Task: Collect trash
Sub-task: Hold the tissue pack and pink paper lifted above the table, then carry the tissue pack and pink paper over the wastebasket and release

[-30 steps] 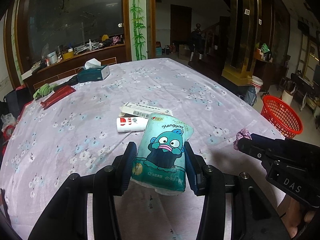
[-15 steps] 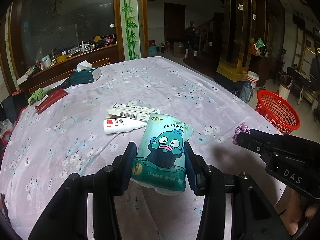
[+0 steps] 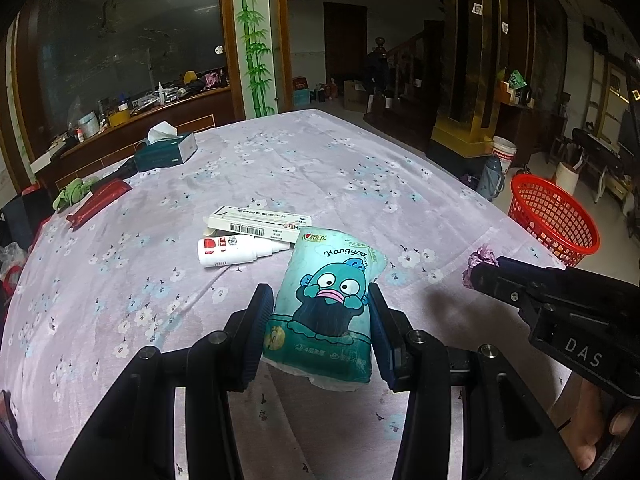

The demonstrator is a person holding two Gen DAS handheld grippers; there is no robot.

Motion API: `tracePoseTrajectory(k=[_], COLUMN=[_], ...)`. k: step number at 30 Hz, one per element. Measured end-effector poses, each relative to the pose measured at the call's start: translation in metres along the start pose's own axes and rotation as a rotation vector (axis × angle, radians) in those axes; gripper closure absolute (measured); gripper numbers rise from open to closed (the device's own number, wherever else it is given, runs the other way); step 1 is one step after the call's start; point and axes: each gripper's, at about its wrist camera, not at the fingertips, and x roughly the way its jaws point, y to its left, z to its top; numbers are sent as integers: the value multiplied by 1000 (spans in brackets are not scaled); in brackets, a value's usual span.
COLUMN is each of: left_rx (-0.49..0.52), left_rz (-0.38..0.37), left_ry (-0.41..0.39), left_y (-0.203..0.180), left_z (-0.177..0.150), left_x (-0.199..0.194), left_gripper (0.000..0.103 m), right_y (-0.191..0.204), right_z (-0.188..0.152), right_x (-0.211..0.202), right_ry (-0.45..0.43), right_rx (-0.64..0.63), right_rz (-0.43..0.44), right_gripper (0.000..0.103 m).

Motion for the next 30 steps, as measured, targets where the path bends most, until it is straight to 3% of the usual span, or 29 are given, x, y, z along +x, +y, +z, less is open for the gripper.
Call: tracePoseTrajectory(k=[14,20,30], left_rx=[20,60,182], left_rz=[-13,-58,-241], left_ry=[8,0,14], left_y=[-9,-30,-114], left_z=[3,16,58], left_x=[5,6,14], left_gripper=[58,58,58], right_y=[-8,-29,-115], right_z=[2,8,29], right_x=[-1,-16,-76], right_ry=[-4,-38,-162], right_rx=[20,70,225], right_rz=[-2,-16,-105], right_gripper=[75,75,75])
